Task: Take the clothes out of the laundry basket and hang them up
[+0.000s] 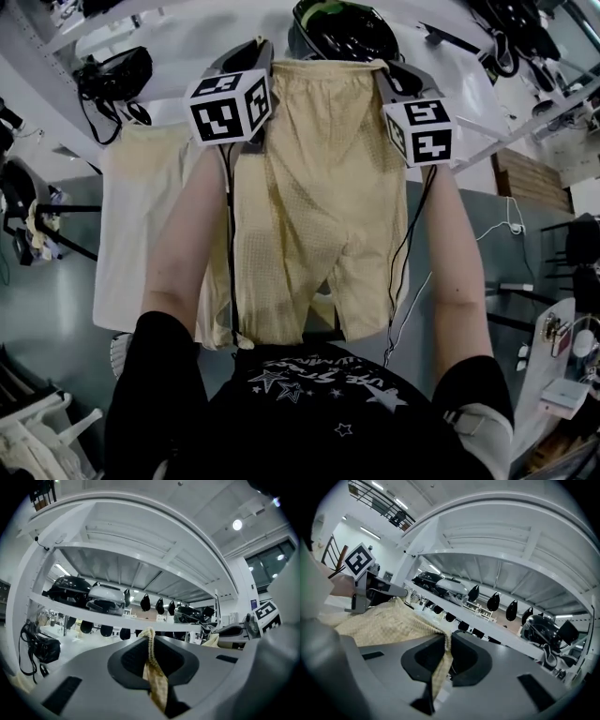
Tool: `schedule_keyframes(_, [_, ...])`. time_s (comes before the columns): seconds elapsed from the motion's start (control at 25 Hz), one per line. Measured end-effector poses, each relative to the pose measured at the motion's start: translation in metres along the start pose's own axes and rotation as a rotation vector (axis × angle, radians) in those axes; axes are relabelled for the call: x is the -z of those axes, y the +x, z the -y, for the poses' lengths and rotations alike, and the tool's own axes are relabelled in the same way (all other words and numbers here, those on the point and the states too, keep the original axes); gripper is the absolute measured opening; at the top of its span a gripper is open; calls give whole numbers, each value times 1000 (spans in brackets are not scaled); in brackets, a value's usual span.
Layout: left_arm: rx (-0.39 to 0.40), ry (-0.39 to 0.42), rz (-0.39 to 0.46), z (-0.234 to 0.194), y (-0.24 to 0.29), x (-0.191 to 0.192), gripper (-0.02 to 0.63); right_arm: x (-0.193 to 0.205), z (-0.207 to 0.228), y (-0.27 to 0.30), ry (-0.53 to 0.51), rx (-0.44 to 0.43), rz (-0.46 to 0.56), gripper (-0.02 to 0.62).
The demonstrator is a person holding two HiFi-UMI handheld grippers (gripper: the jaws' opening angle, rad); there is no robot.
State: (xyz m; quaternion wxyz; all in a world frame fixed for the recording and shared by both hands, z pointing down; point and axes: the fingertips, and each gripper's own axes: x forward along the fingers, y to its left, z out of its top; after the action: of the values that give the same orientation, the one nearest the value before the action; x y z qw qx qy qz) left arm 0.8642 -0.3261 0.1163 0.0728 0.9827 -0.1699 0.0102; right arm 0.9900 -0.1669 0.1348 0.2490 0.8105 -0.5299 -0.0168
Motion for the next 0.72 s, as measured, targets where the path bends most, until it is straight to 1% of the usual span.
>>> schedule_keyframes(0.16, [5, -23, -124, -11, 33, 47, 51, 37, -3, 34, 14, -33, -83, 49])
schedule_keyframes(0.4, [1, -31, -272, -17, 64, 107, 51, 89, -9, 65, 36, -69, -186, 52])
schedule_keyframes(0.56, [25, -23, -417, -15, 84, 152, 55, 129, -17, 84, 65, -86, -289, 57])
schedule_keyframes(0.64, [34, -7, -470, -13, 88, 166, 61, 146, -21, 89, 73, -87, -337, 60])
schedule_keyframes(0.72, [43, 10, -496, -11, 88, 173, 69, 157, -25, 91, 72, -93, -372, 60])
